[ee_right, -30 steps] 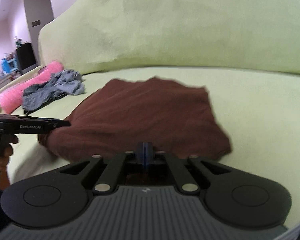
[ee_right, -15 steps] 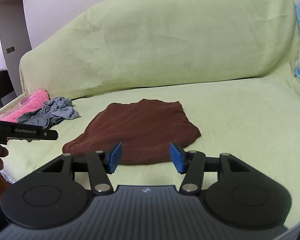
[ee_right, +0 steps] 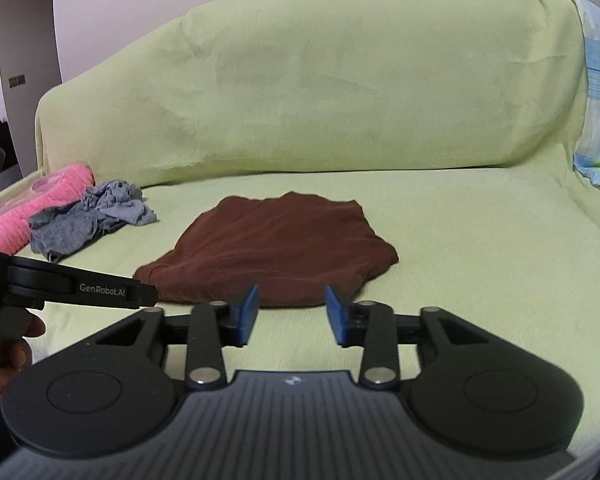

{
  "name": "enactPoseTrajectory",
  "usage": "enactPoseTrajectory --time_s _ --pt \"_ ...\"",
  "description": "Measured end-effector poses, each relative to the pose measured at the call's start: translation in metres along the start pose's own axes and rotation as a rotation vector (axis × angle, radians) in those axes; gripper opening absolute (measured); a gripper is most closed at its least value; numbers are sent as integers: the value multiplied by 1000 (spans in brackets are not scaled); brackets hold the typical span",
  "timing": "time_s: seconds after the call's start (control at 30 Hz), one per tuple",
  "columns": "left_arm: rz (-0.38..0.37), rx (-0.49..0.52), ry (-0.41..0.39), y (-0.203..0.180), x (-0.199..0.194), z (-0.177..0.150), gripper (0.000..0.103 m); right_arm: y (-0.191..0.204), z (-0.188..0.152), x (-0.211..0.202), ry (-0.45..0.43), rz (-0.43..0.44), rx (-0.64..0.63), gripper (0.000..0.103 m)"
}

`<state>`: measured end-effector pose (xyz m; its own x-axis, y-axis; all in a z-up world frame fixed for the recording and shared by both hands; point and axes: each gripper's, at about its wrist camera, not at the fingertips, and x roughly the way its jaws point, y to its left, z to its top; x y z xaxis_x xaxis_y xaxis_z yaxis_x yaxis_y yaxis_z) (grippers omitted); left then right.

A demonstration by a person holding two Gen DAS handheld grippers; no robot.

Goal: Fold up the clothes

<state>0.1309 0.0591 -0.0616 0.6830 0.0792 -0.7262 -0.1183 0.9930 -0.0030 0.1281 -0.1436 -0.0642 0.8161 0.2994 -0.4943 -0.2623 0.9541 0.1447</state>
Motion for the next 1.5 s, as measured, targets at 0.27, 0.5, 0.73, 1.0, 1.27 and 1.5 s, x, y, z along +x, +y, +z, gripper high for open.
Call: enactPoseTrajectory --time_s 0.27,0.5,0.73,1.0,1.27,1.5 --pt "-8 -93 -10 11 -37 -30 76 7 5 -12 56 2 -16 69" --pt "48 -145 -40 26 -64 -48 85 14 5 -35 38 6 -22 71" --pt "4 -102 -20 21 -71 -51 88 11 -8 -74 18 -55 47 85" --pt "-41 -102 -40 14 -95 -54 92 10 -10 -109 7 -68 96 97" --pt "44 -60 -95 -5 -127 -60 92 14 1 -130 -10 -74 46 101" --pt "71 -68 -114 1 -147 -72 93 21 1 -137 -25 -66 8 101"
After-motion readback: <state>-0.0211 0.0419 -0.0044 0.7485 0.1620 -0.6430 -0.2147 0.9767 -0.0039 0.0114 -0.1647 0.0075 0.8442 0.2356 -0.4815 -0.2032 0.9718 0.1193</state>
